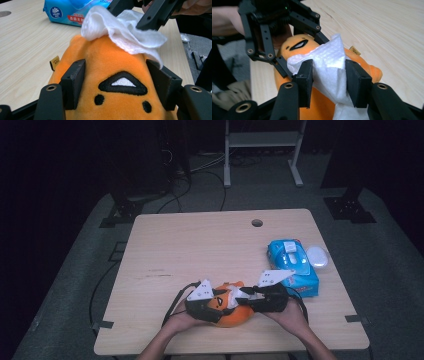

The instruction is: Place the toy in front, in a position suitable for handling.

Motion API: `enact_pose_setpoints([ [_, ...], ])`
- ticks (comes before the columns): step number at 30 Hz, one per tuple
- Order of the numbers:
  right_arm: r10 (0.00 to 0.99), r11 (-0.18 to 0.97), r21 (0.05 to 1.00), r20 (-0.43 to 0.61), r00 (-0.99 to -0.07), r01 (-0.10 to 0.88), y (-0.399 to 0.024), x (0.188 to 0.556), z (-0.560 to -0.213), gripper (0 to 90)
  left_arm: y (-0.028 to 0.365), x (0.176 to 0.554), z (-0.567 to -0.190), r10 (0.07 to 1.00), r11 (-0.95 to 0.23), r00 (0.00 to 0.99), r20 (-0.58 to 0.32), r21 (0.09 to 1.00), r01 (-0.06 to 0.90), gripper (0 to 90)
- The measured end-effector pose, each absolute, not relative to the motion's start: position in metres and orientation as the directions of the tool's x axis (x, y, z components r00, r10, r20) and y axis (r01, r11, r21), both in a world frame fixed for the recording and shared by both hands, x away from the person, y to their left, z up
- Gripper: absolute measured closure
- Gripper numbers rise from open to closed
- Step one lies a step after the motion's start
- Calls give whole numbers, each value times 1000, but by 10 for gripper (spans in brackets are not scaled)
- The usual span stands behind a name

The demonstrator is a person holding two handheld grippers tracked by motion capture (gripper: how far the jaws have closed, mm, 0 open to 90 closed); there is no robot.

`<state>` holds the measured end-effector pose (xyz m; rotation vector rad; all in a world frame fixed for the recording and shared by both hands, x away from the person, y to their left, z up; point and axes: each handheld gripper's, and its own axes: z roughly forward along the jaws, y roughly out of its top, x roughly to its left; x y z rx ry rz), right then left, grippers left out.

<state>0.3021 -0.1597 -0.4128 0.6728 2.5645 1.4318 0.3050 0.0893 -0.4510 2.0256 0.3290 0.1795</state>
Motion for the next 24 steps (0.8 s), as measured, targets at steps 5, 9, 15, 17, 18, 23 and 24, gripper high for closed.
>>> enact_pose_setpoints([
  [5, 441, 467, 829, 82, -894, 307, -154, 303, -420, 624, 89, 305, -449, 297, -446, 955, -21, 881, 158, 300],
  [9, 442, 446, 831, 118, -889, 332, -155, 303, -425, 690, 87, 305, -436, 285, -503, 959, -10, 850, 159, 167],
  [15, 443, 444, 830, 126, -888, 339, -156, 300, -426, 724, 99, 305, -421, 277, -563, 961, -29, 805, 186, 152],
  [17, 445, 449, 829, 117, -888, 334, -156, 298, -426, 730, 103, 307, -422, 279, -589, 960, -16, 787, 184, 167],
  [18, 445, 452, 828, 114, -888, 333, -156, 298, -425, 736, 104, 308, -422, 281, -587, 959, -18, 787, 187, 176],
  [23, 453, 460, 824, 103, -886, 331, -155, 295, -424, 750, 109, 313, -426, 285, -575, 958, -13, 798, 182, 224],
  [24, 454, 460, 823, 104, -885, 333, -155, 294, -424, 753, 111, 314, -427, 292, -576, 957, -8, 797, 183, 228],
])
